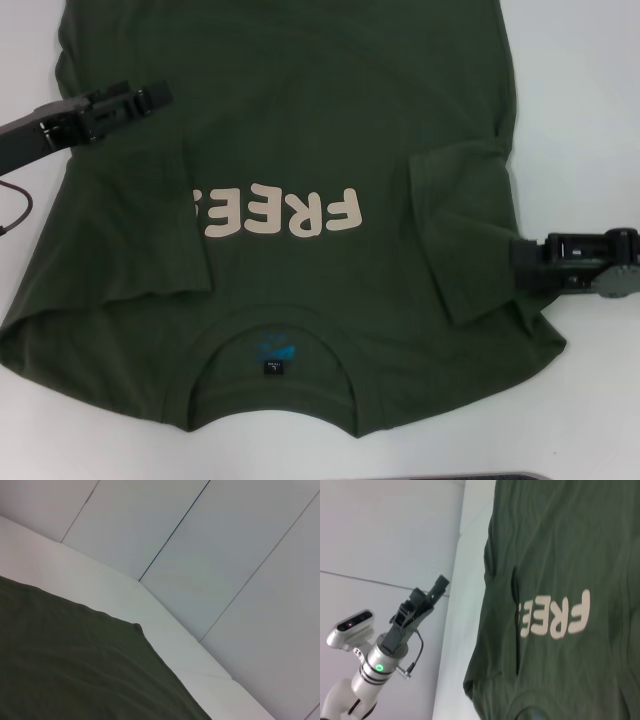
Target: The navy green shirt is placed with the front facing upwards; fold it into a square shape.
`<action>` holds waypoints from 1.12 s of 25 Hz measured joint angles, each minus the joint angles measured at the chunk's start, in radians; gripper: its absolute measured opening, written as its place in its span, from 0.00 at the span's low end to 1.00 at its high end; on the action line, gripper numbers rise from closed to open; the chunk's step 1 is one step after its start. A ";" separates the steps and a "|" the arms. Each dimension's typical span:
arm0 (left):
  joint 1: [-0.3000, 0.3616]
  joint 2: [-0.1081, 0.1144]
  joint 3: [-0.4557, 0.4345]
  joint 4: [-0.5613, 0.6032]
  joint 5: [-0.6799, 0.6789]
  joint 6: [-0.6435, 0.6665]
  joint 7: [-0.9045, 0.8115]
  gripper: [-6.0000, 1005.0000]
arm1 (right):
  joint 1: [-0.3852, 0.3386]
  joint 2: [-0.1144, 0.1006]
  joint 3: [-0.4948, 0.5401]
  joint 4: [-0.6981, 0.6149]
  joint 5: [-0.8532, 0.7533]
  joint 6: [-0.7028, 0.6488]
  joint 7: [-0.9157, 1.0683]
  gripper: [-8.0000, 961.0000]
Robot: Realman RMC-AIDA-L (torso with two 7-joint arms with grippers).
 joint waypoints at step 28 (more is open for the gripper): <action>-0.003 -0.001 -0.003 -0.019 -0.008 -0.013 0.014 0.90 | -0.085 0.019 0.008 -0.160 -0.061 0.014 0.142 0.89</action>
